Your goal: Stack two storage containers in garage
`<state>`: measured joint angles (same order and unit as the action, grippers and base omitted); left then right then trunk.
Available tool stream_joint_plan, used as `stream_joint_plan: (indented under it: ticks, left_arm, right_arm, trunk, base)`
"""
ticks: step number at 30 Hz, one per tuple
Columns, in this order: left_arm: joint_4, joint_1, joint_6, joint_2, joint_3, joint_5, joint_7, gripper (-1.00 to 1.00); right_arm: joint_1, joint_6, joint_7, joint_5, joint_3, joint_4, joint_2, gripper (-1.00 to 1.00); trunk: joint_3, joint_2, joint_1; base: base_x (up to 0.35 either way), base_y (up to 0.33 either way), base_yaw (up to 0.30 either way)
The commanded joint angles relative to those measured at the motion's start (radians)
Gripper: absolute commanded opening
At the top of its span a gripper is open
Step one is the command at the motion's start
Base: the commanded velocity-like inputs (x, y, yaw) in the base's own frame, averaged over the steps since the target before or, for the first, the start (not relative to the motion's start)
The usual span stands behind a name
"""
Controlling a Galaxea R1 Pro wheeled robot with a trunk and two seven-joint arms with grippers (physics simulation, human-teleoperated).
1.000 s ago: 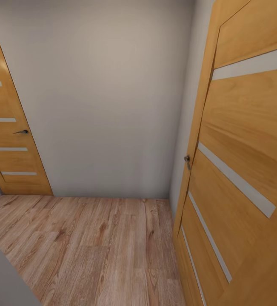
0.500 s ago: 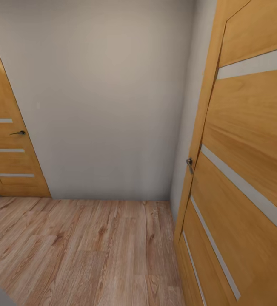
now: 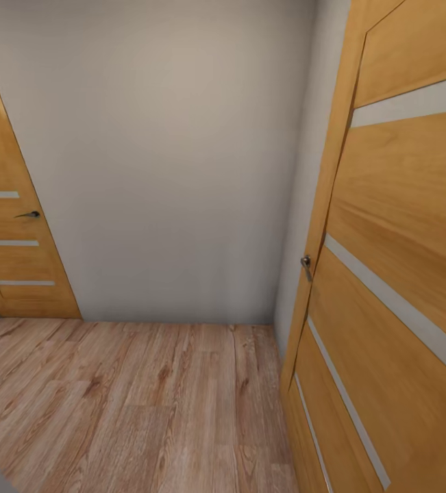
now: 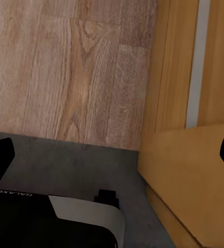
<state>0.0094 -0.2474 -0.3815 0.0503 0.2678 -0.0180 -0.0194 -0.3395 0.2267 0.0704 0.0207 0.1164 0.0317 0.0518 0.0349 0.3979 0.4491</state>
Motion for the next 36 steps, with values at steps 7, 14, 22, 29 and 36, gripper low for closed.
stream_joint_plan:
  ticks: [7, 14, 22, 29, 36]
  left_arm:
    - [0.001, -0.001, -0.004, 0.001, 0.005, -0.002, -0.002, 1.0]
    - [0.001, -0.001, -0.005, -0.001, 0.005, -0.002, -0.002, 1.0]
    - [0.001, -0.001, -0.005, -0.001, 0.005, -0.002, -0.002, 1.0]
    - [0.001, -0.001, -0.005, -0.001, 0.005, -0.002, -0.002, 1.0]
    - [0.001, -0.001, -0.005, -0.001, 0.005, -0.002, -0.002, 1.0]
  right_arm:
    - [-0.001, 0.003, 0.002, 0.002, 0.006, -0.001, 0.0, 1.0]
    - [-0.001, 0.003, 0.002, 0.002, 0.006, -0.001, 0.0, 1.0]
    - [-0.001, 0.003, 0.002, 0.002, 0.006, -0.001, 0.0, 1.0]
    - [-0.001, 0.003, 0.002, 0.002, 0.006, -0.001, 0.0, 1.0]
    - [-0.001, 0.003, 0.002, 0.002, 0.006, -0.001, 0.0, 1.0]
  trunk:
    - [0.002, 0.002, 0.001]
    - [0.002, 0.002, 0.001]
    - [0.002, 0.002, 0.001]
    - [0.002, 0.002, 0.001]
    - [0.002, 0.002, 0.001]
  base:
    - [0.237, 0.072, 0.0]
    - [0.032, 0.011, 0.0]
    - [0.001, 0.0, 0.0]
    - [0.023, 0.0, 0.0]
    - [0.259, 0.0, 0.0]
